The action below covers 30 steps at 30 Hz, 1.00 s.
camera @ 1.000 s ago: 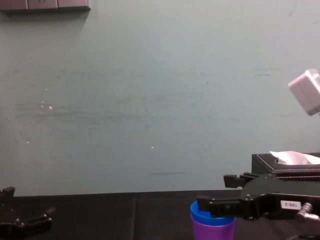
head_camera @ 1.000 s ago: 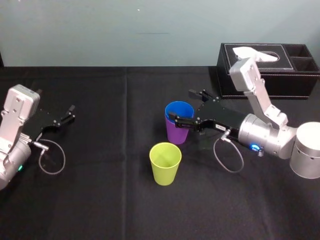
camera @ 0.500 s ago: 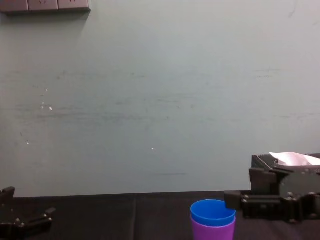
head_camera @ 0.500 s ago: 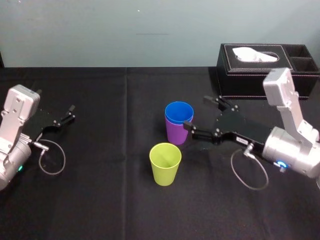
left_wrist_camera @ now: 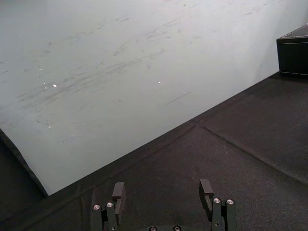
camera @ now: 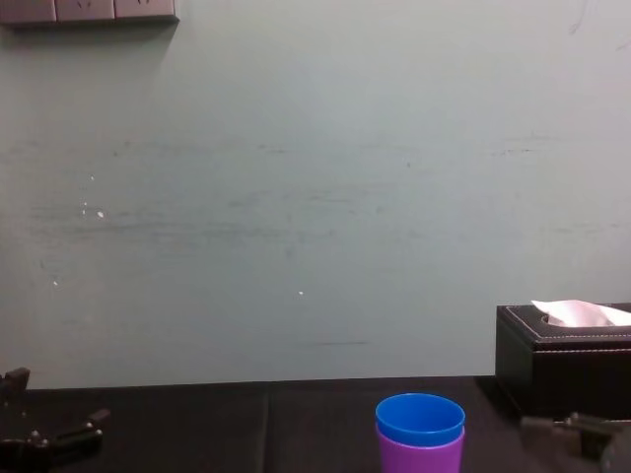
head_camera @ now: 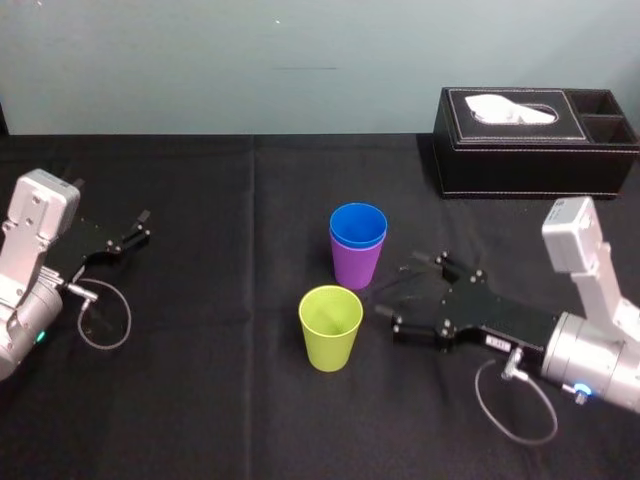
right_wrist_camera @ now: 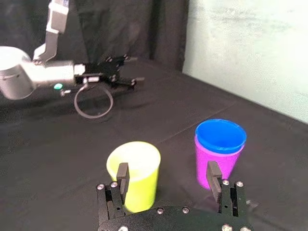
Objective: Stack the three plastic cups sequentially using one hand.
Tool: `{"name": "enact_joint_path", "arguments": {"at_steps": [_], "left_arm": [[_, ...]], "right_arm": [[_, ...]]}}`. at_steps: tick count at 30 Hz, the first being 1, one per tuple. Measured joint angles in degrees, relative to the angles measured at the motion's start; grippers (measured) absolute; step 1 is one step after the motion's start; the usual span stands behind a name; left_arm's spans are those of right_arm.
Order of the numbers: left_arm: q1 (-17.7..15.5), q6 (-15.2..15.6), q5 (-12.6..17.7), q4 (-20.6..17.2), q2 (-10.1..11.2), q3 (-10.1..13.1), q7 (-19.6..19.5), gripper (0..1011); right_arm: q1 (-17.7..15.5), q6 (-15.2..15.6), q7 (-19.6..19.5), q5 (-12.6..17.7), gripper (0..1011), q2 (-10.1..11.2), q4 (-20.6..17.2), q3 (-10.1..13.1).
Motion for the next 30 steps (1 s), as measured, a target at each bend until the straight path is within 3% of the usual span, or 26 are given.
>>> {"name": "enact_joint_path", "arguments": {"at_steps": [12, 30], "left_arm": [[0.00, 0.00, 0.00, 0.00, 0.00, 0.00, 0.00, 1011], [0.00, 0.00, 0.00, 0.00, 0.00, 0.00, 0.00, 1011]], "right_arm": [[-0.68, 0.20, 0.90, -2.39, 1000, 0.46, 0.77, -3.16], [2.17, 1.30, 1.65, -4.24, 1000, -1.67, 3.09, -6.36]]}}
